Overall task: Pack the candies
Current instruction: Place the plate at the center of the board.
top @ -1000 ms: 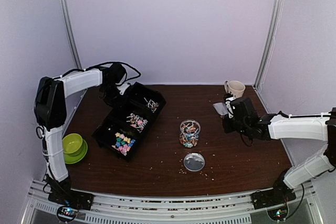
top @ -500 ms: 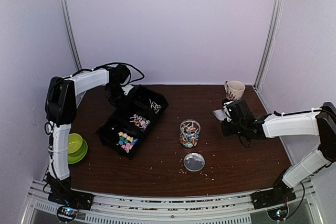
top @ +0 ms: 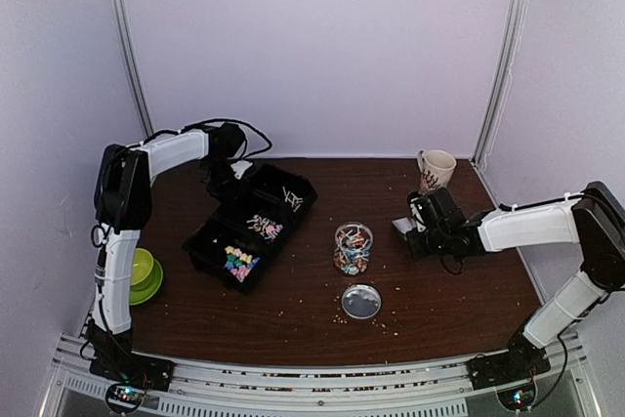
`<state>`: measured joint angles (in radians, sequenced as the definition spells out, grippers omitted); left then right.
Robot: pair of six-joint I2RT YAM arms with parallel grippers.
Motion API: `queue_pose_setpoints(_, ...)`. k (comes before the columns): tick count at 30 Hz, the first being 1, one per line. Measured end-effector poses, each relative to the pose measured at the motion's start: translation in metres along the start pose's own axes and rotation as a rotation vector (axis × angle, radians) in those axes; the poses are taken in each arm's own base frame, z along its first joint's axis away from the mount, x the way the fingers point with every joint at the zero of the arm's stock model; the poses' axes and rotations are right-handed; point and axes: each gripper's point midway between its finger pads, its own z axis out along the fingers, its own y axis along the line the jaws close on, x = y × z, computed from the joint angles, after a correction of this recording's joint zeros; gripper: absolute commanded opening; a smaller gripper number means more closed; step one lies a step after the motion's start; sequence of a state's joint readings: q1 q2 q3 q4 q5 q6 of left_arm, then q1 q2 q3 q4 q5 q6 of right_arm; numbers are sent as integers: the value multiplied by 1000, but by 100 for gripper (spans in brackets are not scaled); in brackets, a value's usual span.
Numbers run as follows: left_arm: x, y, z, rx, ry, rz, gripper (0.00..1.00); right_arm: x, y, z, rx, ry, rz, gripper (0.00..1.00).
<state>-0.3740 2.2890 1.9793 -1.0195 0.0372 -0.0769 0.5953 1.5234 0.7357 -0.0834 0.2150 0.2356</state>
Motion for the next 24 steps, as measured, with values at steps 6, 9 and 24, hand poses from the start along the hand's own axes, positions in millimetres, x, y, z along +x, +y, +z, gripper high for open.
queue_pose_setpoints(6, 0, 1, 9, 5, 13, -2, 1, 2, 2, 3, -9, 18, 6, 2)
queue_pose_setpoints(9, 1, 0, 10, 8, 15, -2, 4, 1, 4, 5, -17, 21, 11, 3)
queue_pose_setpoints(24, -6, 5, 14, -3, -4, -14, 20, -5, 10, 12, -36, 32, 33, 6)
